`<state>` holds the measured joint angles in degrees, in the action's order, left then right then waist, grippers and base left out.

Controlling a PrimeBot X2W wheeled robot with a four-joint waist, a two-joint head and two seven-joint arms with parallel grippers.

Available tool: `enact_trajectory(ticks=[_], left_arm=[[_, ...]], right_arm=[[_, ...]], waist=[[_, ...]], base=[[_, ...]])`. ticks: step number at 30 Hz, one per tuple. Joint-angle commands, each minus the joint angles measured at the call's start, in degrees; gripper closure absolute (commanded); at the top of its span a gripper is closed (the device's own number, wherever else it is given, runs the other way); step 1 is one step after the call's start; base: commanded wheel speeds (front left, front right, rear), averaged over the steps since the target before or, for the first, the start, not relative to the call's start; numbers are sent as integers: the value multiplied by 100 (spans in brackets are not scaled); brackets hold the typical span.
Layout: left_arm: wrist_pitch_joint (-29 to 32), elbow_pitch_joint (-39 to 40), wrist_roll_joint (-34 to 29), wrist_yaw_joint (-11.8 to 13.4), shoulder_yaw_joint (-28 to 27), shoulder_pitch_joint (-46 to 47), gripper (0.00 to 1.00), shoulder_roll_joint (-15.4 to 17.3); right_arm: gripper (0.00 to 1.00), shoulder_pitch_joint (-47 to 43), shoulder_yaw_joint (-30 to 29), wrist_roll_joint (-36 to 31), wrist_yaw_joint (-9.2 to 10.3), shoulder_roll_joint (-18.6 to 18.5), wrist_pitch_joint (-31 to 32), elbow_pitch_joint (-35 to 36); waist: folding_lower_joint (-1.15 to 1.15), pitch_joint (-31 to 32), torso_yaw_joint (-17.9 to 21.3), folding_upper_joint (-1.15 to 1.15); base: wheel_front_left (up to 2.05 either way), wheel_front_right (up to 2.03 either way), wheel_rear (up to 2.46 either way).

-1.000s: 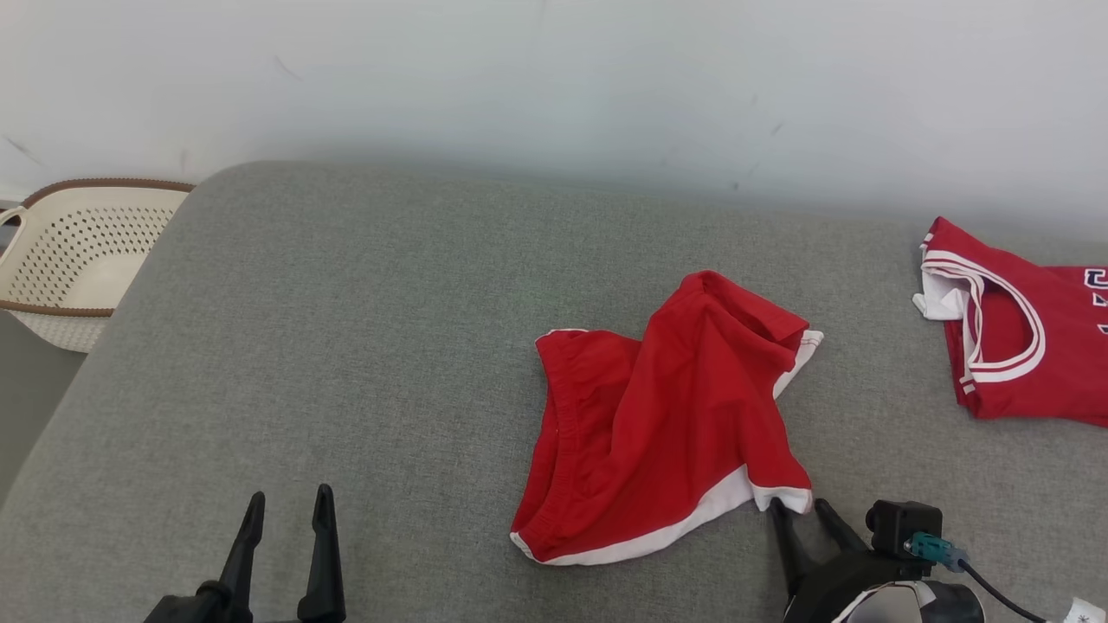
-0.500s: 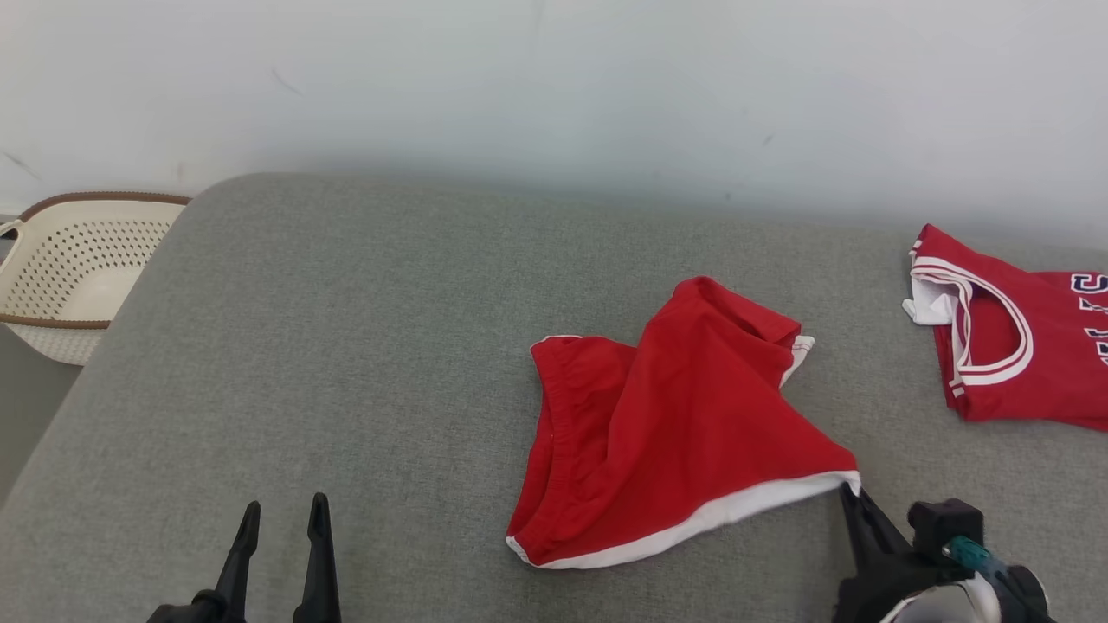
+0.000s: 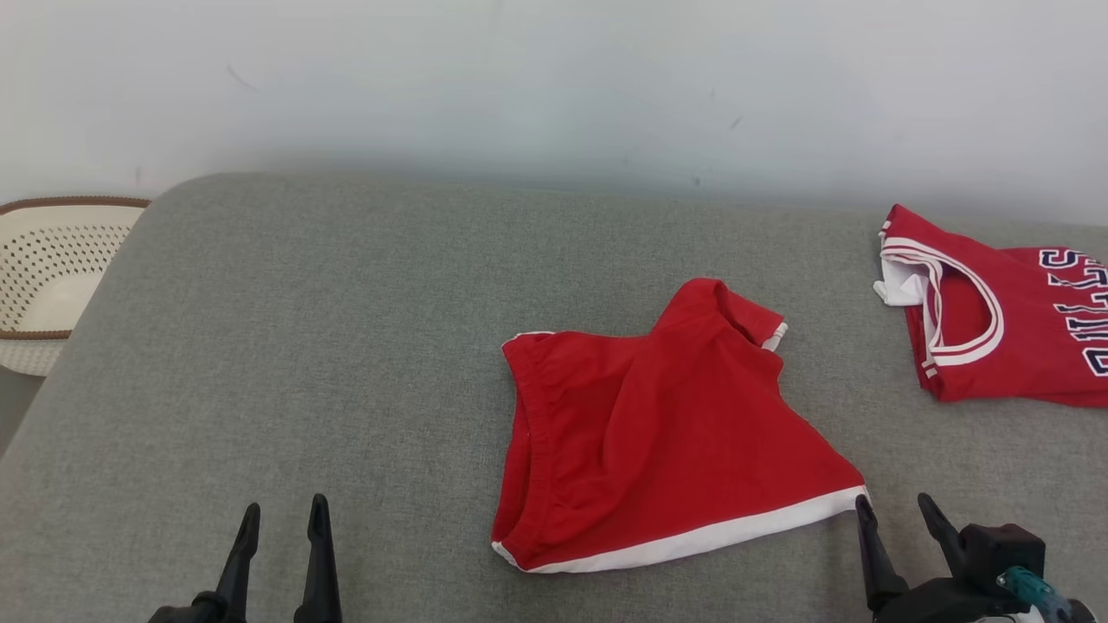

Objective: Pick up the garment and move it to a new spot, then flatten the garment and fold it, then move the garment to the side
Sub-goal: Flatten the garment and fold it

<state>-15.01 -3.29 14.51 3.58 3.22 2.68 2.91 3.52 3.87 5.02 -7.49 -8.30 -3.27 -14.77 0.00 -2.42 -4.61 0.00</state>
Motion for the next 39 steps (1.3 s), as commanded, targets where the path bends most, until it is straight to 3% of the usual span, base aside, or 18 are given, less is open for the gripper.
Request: enact_trajectory(ticks=[1,17,39], left_arm=[[-18,17,-9,-11,-11,14,0,0],[-18,70,-86,-36,24,-129,0,-1],[-18,-88,-569,-38,-25,-278,0,17]], right_arm=[[0,-159,-61,-6,-1,45,64,203],[0,-458,-496,159,-1,458,-599,1191],[0,-666,-96,354,-1,546,-892,1064]], waist=[[0,13,16,0],[0,97,136,0],[0,383,634,0]], base=[[0,0,0],[0,0,0],[0,0,0]])
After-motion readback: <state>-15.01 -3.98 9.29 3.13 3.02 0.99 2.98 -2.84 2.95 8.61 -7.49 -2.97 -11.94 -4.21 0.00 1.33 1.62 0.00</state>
